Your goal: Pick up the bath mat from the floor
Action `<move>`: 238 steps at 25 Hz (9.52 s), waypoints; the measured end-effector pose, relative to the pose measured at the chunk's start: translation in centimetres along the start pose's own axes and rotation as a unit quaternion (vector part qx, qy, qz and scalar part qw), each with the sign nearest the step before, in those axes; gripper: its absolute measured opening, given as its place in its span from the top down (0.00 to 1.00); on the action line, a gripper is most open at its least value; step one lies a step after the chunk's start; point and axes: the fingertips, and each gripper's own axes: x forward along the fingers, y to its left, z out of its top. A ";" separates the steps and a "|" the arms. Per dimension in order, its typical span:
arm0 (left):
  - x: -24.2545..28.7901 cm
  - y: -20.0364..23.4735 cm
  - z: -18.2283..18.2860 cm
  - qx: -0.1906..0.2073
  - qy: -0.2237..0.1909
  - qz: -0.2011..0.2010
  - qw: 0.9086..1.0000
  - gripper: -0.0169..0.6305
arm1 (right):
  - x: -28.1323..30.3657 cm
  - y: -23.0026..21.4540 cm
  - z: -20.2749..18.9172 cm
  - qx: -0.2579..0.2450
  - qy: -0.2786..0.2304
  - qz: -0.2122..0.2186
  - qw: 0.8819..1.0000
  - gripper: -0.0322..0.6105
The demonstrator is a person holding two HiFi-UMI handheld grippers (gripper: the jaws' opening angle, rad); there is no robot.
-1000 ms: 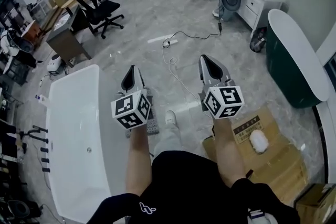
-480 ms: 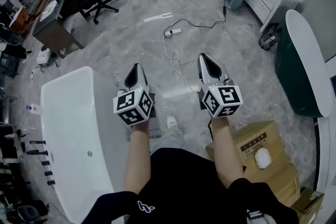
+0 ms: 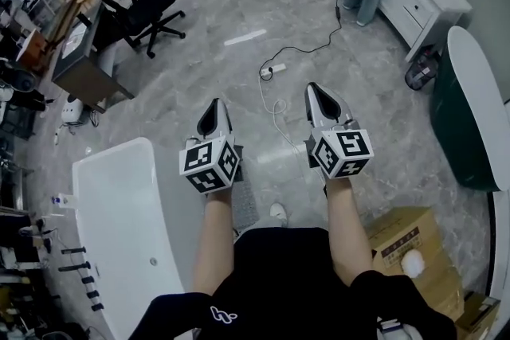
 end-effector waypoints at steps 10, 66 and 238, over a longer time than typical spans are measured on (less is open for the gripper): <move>1.5 10.7 3.3 -0.018 -0.025 0.115 0.993 0.98 | 13.2 6.4 -0.8 0.010 0.020 0.124 0.992 0.94; -46.9 19.2 -20.0 -0.284 -0.098 0.710 0.637 0.98 | -5.3 53.7 -24.0 -0.147 0.248 0.754 0.590 0.94; -20.9 22.7 -37.3 -0.394 0.147 0.537 0.731 0.91 | -0.2 40.6 -47.6 -0.095 0.592 0.621 0.504 0.92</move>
